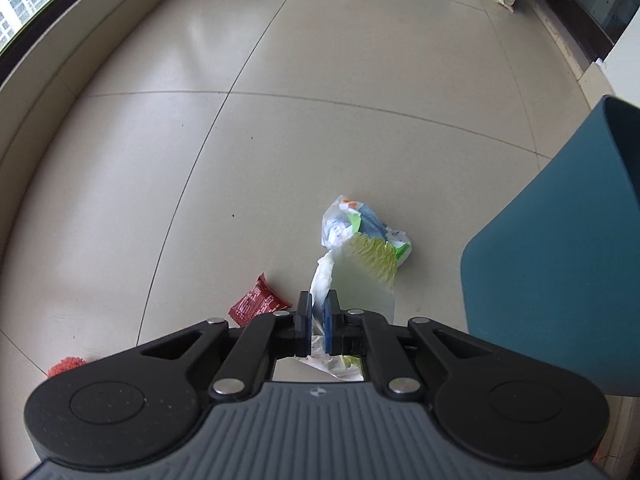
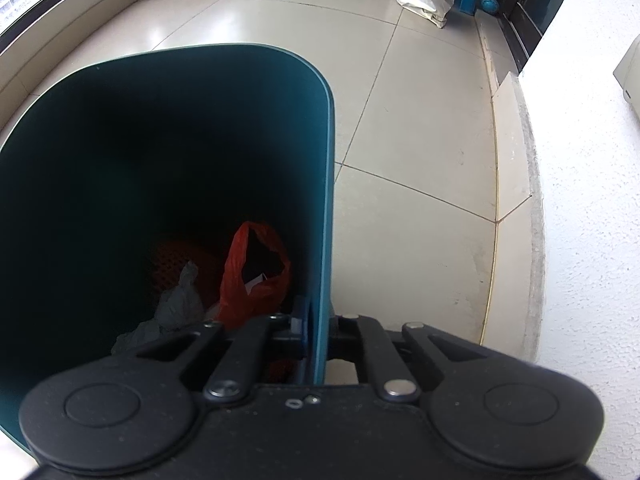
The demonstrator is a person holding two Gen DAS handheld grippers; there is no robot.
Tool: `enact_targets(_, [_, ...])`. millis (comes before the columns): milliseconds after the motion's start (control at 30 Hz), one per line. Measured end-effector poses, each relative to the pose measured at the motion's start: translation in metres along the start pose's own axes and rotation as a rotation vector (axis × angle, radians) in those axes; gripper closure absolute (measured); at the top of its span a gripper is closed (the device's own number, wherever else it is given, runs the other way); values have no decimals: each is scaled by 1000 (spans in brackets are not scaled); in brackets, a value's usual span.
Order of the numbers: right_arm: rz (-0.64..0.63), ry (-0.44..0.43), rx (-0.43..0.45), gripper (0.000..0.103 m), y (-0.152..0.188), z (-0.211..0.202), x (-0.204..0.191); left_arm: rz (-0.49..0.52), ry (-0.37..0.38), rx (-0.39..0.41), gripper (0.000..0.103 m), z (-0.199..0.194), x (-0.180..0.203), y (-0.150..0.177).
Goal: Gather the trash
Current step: 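Carry the cabbage leaves with the left gripper into the teal bin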
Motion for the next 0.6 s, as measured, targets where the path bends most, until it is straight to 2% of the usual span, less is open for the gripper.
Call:
enact_targets(67, [4, -8, 2, 99, 0, 0, 2, 22, 7, 28, 98, -33, 11, 1])
enact_targets(233, [13, -26, 2, 100, 1, -2, 5, 95, 28, 81, 98, -88, 47, 0])
enact_targets(467, [17, -56, 31, 100, 3, -15, 13, 200, 71, 150, 98, -146, 107, -6])
enact_targets(600, [13, -53, 38, 100, 6, -16, 15, 259, 99, 180, 98, -159, 154, -13])
Point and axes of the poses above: each gripper's, at about its wrist camera, not at the fingertips, and z roughly the way its jaws point, x to its right, y to its underside, the point moved 9 cm from there along z, roughly the way its jaws point, and after that the axes turned 15 degrees about -x, right-handed, at the moved point
